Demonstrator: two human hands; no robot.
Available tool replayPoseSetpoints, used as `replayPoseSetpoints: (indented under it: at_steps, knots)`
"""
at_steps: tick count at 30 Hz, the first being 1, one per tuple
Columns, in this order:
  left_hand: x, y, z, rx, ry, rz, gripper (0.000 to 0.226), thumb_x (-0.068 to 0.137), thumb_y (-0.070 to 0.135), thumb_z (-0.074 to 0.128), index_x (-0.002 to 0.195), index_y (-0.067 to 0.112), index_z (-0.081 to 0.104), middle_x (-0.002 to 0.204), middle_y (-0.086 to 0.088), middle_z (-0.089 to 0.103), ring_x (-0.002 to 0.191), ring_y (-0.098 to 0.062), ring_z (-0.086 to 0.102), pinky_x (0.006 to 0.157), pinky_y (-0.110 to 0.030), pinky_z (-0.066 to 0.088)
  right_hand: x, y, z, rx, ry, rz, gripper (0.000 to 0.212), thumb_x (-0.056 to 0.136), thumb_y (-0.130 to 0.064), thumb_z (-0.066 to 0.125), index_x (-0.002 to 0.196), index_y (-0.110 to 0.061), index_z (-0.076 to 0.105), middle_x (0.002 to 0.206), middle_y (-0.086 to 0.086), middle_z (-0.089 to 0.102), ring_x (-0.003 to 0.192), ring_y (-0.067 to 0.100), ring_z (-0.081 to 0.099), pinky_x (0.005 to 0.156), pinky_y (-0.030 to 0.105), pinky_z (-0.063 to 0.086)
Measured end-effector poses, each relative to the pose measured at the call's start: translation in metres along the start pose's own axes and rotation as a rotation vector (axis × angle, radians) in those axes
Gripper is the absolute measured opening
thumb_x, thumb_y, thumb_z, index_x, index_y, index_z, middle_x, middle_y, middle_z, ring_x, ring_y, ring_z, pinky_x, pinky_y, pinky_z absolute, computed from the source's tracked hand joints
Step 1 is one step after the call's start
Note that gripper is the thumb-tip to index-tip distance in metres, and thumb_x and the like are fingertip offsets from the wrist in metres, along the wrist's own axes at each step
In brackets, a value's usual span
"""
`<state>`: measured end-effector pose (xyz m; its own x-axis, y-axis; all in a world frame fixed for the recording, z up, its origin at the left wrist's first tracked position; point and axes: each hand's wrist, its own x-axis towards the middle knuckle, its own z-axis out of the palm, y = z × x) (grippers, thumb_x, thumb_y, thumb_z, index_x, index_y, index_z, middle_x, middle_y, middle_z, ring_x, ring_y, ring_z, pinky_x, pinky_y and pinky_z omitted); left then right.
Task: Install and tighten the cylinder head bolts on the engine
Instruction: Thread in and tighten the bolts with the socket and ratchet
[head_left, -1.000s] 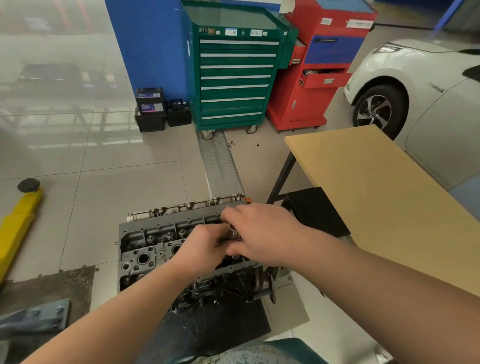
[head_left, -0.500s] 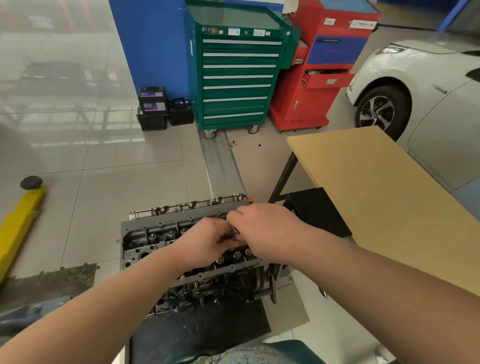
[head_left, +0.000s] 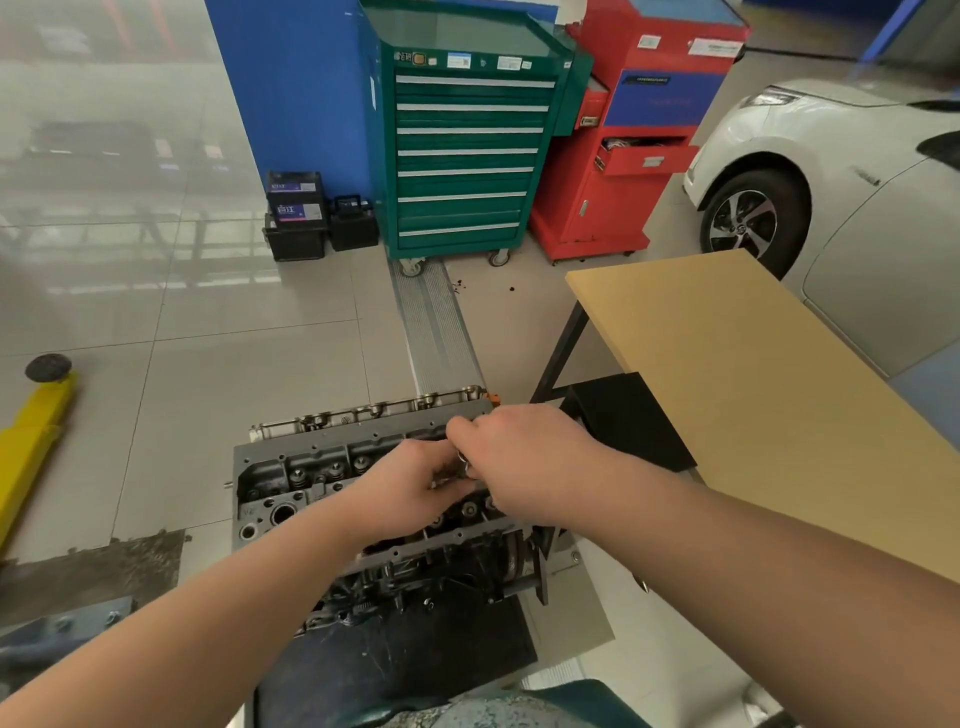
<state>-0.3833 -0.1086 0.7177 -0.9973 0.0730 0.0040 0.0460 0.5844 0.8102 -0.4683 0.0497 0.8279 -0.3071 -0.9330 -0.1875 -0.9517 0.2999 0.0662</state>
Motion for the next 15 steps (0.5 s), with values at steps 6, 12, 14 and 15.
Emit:
replayPoseSetpoints:
  at_steps: [6, 12, 14, 15]
  knots:
    - [0.001, 0.002, 0.004, 0.106, 0.266, -0.009, 0.033, 0.082, 0.018, 0.078, 0.082, 0.043, 0.058, 0.074, 0.026, 0.059, 0.075, 0.005, 0.061, 0.064, -0.011, 0.041, 0.006, -0.006, 0.007, -0.112, 0.109, 0.22, 0.046, 0.104, -0.062, 0.033, 0.096, -0.02, 0.047, 0.061, -0.003, 0.034, 0.05, 0.017, 0.033, 0.046, 0.031, 0.02]
    - [0.002, -0.003, -0.004, 0.153, 0.094, 0.044, 0.006, 0.091, 0.01, 0.078, 0.097, 0.01, 0.075, 0.086, 0.003, 0.074, 0.077, -0.009, 0.069, 0.074, -0.034, 0.058, 0.006, 0.006, 0.0, 0.05, 0.001, -0.041, 0.031, 0.096, -0.029, 0.065, 0.12, -0.022, 0.047, 0.098, -0.001, 0.057, 0.082, 0.022, 0.057, 0.058, 0.036, 0.038]
    - [0.002, -0.002, -0.008, 0.104, 0.059, 0.081, 0.008, 0.092, 0.014, 0.077, 0.099, 0.015, 0.075, 0.093, 0.011, 0.076, 0.086, -0.007, 0.072, 0.08, -0.03, 0.059, 0.006, 0.004, 0.002, 0.016, 0.026, -0.055, 0.026, 0.095, -0.022, 0.065, 0.115, -0.017, 0.049, 0.089, 0.0, 0.055, 0.075, 0.021, 0.057, 0.055, 0.034, 0.038]
    - [0.002, 0.0, -0.009, 0.078, 0.061, 0.094, 0.007, 0.091, 0.019, 0.077, 0.097, 0.021, 0.074, 0.092, 0.017, 0.074, 0.086, -0.002, 0.071, 0.079, -0.025, 0.058, 0.006, 0.002, 0.004, -0.021, 0.052, -0.034, 0.022, 0.099, -0.028, 0.061, 0.112, -0.015, 0.049, 0.083, 0.0, 0.055, 0.071, 0.02, 0.057, 0.051, 0.033, 0.037]
